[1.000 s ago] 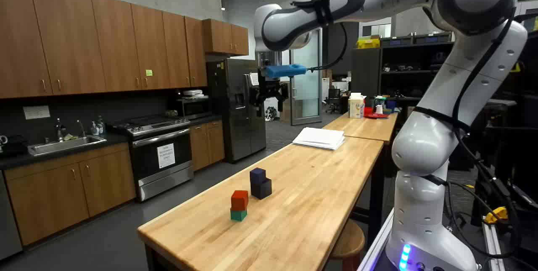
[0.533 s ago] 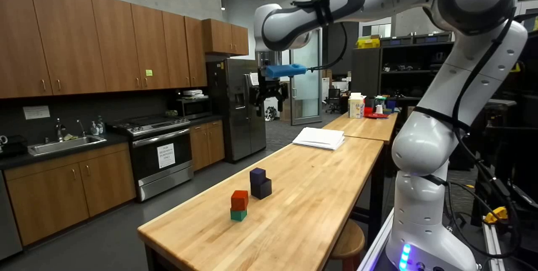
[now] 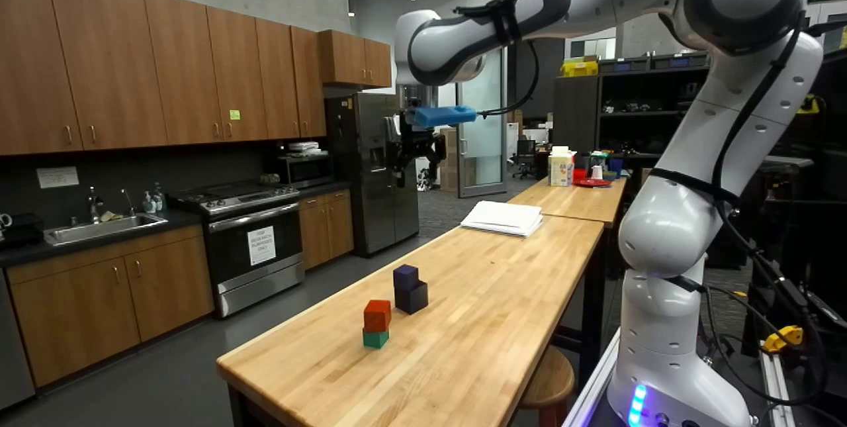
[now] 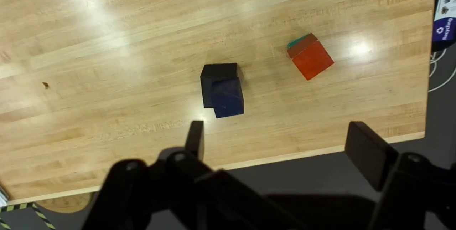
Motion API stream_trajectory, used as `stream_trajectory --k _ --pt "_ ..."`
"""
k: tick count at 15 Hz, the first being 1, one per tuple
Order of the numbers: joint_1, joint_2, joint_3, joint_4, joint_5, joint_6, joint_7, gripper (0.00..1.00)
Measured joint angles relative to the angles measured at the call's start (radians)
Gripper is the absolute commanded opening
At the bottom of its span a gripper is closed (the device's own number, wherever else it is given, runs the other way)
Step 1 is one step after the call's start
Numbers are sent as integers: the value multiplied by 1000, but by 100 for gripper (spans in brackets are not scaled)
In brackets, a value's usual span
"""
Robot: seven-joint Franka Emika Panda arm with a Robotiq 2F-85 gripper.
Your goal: Move the orange block to the right and the blue block to the left
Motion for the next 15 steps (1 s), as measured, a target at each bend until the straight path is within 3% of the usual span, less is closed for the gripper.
stream_trajectory --k 15 --pt "59 267 -10 -4 -31 312 -216 100"
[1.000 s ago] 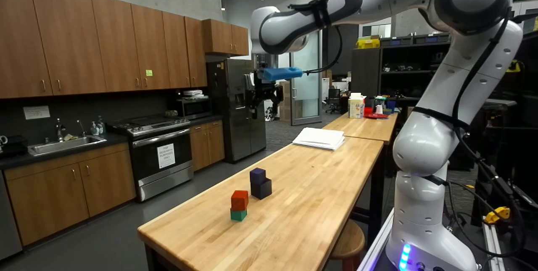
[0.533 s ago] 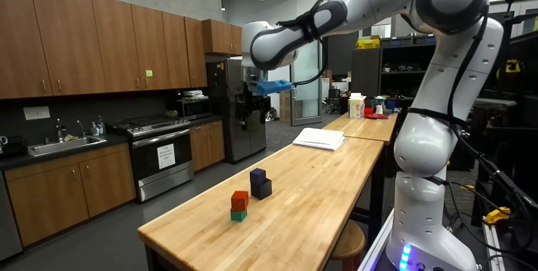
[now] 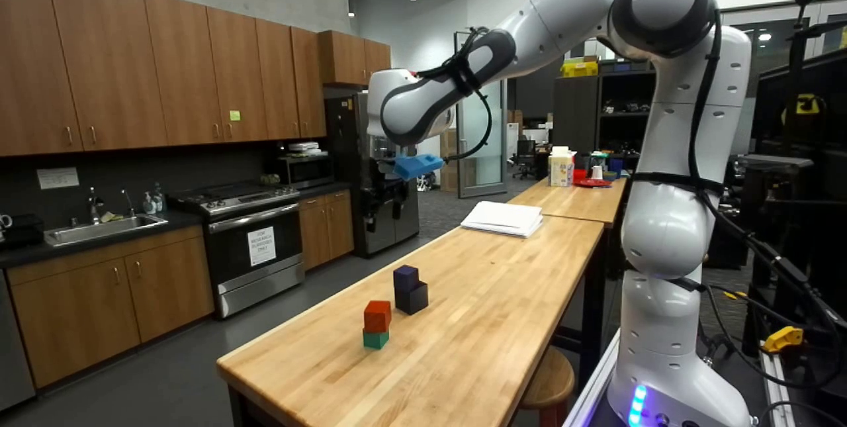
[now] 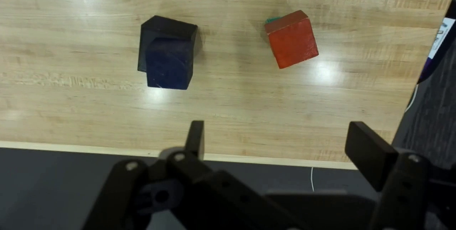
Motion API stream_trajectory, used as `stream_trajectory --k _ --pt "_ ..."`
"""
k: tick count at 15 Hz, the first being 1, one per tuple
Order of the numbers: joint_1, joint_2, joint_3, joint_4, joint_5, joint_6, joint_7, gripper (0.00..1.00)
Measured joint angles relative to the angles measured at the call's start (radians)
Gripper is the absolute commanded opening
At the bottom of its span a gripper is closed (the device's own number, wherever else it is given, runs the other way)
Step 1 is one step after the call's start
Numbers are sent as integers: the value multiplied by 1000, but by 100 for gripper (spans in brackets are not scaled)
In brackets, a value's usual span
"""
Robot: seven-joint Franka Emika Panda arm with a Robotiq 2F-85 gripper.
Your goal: Move the orange block to the right and the blue block to the left
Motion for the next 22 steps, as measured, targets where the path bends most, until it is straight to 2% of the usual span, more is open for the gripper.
stream_trajectory --k 5,11,22 --pt "7 111 -8 -2 -23 104 -45 100" --pt "54 230 -8 -11 -24 173 -98 100" --pt "68 337 -12 -17 -22 183 -254 100"
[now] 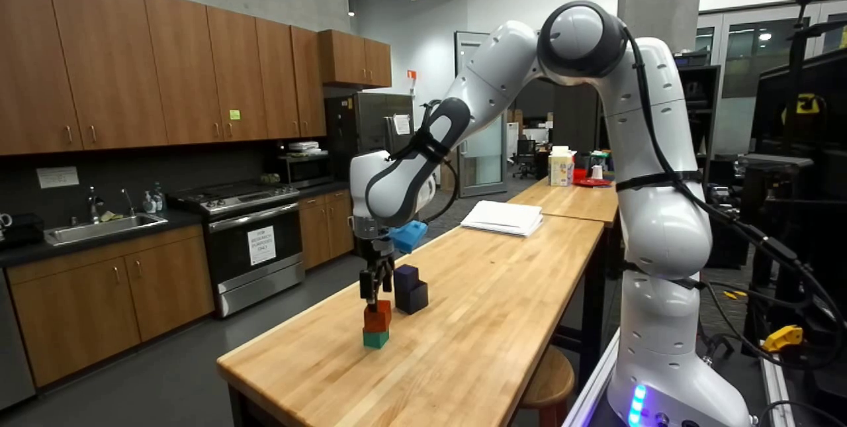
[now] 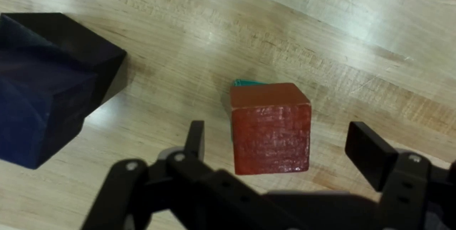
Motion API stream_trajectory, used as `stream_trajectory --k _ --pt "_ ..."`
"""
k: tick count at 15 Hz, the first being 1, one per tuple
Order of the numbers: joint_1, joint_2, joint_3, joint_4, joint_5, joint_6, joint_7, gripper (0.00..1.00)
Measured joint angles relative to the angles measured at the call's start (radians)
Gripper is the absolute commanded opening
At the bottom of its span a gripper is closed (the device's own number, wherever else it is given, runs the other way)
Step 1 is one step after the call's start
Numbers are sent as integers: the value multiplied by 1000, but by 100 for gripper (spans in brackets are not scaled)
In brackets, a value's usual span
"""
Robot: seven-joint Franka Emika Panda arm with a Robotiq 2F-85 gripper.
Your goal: Move the orange block to the right and the blue block to the left
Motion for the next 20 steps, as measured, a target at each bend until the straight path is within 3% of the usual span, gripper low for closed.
stream_trajectory --k 2,3,5,10,20 --pt "0 12 0 1 1 0 -20 100" --pt "0 19 0 1 1 0 -29 75" --pt "0 34 0 2 1 0 -46 70" --pt "-1 55 0 20 2 -1 -71 31" --pt "0 -67 7 51 38 -104 -70 31"
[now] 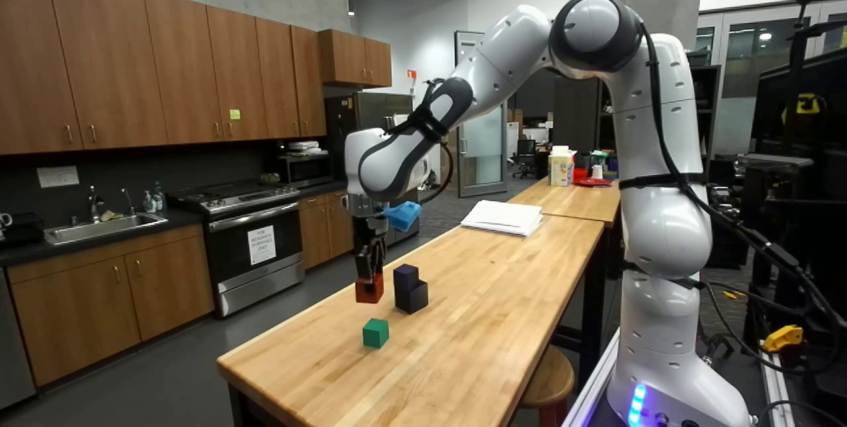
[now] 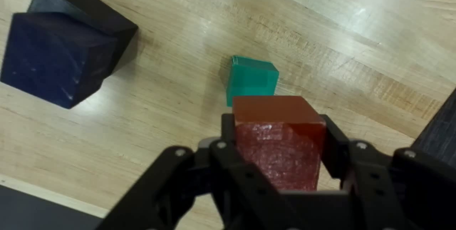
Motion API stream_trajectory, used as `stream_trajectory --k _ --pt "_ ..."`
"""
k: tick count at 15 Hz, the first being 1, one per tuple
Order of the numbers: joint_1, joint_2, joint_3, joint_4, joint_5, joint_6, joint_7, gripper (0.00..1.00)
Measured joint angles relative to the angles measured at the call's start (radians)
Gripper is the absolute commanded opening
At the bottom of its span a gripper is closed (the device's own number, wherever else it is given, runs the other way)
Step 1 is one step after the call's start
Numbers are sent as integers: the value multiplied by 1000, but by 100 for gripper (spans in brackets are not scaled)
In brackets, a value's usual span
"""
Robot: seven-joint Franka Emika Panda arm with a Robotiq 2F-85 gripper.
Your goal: Move the orange block to the right and the blue block to the left
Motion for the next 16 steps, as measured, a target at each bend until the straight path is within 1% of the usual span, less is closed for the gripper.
stream_trajectory --k 2,5,11,16 --pt "-3 -39 -8 -23 16 -16 4 31" --pt "-7 -97 -25 -95 25 4 25 31" --pt "-35 -202 -76 -264 26 123 104 31" --pt "-98 -255 -132 -374 8 212 161 31"
